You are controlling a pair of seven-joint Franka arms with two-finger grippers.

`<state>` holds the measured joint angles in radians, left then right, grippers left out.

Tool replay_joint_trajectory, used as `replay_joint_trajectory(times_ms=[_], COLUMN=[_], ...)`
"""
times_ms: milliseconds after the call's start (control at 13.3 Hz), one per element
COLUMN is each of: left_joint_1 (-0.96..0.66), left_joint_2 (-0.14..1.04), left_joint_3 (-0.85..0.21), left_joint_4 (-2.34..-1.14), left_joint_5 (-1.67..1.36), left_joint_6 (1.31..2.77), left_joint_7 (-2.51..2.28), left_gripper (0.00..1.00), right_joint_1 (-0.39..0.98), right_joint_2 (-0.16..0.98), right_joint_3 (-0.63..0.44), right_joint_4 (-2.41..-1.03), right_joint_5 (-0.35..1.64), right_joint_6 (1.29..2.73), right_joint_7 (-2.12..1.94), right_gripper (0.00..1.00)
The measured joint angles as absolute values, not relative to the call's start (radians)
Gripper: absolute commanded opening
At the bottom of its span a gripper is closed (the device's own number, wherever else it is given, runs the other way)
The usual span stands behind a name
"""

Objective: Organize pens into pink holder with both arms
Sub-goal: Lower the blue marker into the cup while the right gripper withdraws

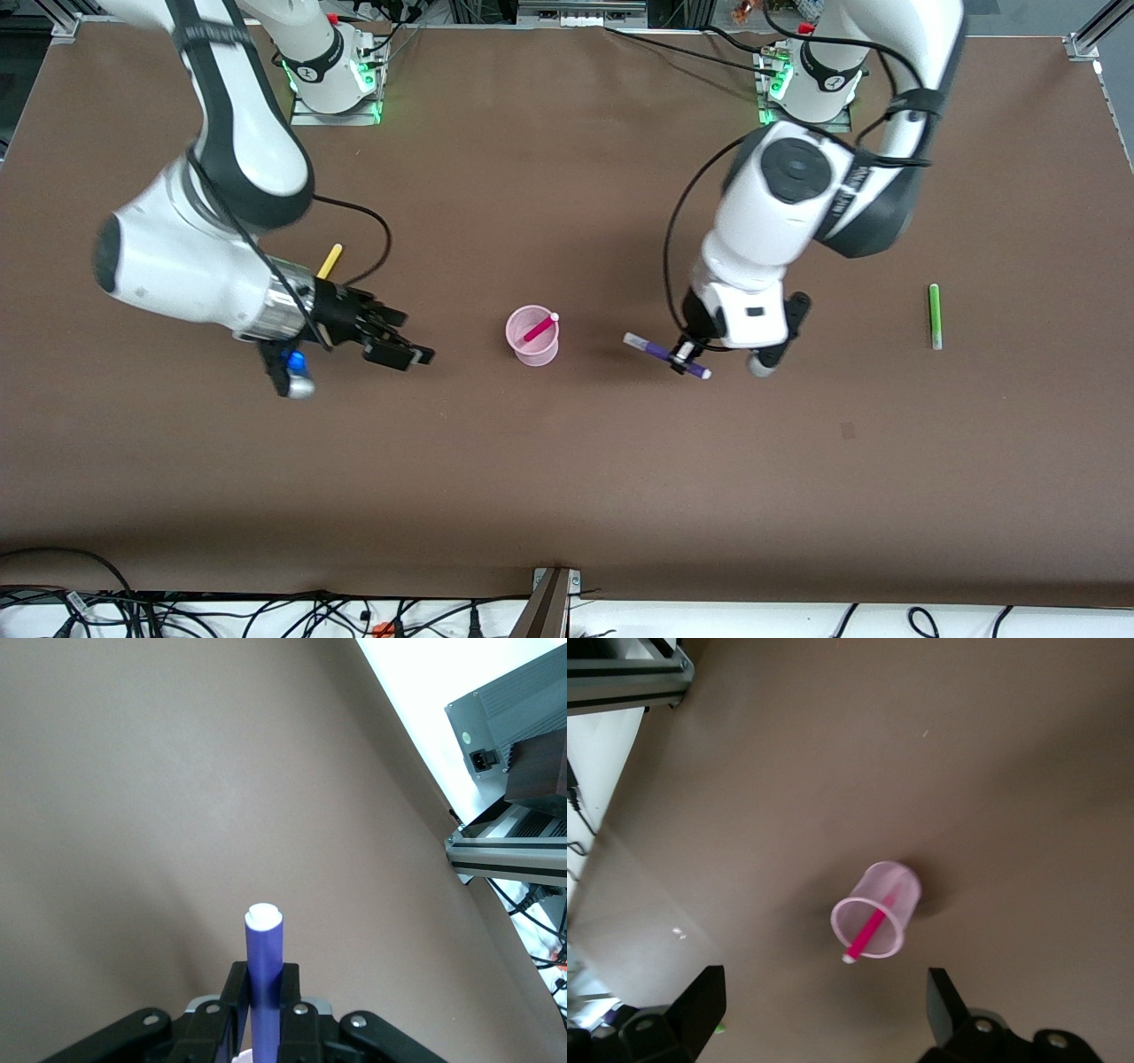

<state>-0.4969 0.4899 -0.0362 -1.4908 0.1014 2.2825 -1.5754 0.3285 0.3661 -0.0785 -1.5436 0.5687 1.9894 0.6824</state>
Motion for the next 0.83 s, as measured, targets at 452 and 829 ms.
replay_joint_trajectory(times_ms=[452, 829], left_joint_1=[-0.689, -0.767], left_joint_2=[0.623, 0.716], left_joint_3=[-0.033, -0.008], left_joint_4=[-1.423, -1.353], left_joint_5=[0.524, 0.610], left_joint_6=[2.284, 2.282], left_joint_7=[-2.073, -2.145], left_gripper=[0.00, 0.00], right_joint_1=[0.328, 0.327], right_joint_2=[0.144, 0.083], right_joint_3=[-0.213, -0.240], right_joint_4=[-1.549, -1.558], right_joint_5=[0.238, 0.079], right_joint_6=[1.716, 1.661], right_joint_7=[0.326, 0.123], right_gripper=[1.00, 1.00])
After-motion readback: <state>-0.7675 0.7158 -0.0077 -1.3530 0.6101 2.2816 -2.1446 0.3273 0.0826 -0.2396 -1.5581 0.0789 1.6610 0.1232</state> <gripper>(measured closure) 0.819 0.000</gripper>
